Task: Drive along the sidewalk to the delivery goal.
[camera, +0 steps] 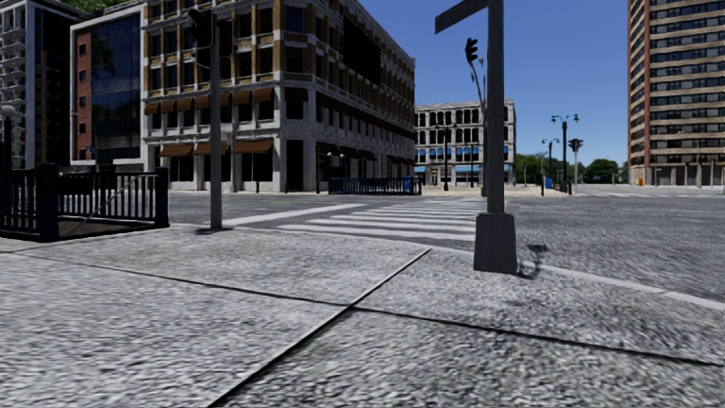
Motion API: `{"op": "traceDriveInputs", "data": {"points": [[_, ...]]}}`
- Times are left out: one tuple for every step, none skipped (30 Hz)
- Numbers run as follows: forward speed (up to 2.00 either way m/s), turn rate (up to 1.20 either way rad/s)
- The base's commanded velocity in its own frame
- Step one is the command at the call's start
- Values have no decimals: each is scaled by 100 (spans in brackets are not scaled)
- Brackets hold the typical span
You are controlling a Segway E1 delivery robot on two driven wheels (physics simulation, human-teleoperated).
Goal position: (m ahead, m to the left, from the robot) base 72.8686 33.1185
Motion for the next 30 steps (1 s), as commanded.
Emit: {"op": "traceDriveInputs", "data": {"points": [[200,0],[200,0],[200,0],[200,0],[200,0],[200,0],[200,0],[200,0],[200,0],[200,0],[200,0],[200,0],[200,0],[200,0],[200,0],[200,0],[200,0],[200,0],[200,0],[200,0],[200,0],[200,0],[200,0],[200,0],[200,0],[200,0],[200,0],[200,0],[200,0],[200,0]]}}
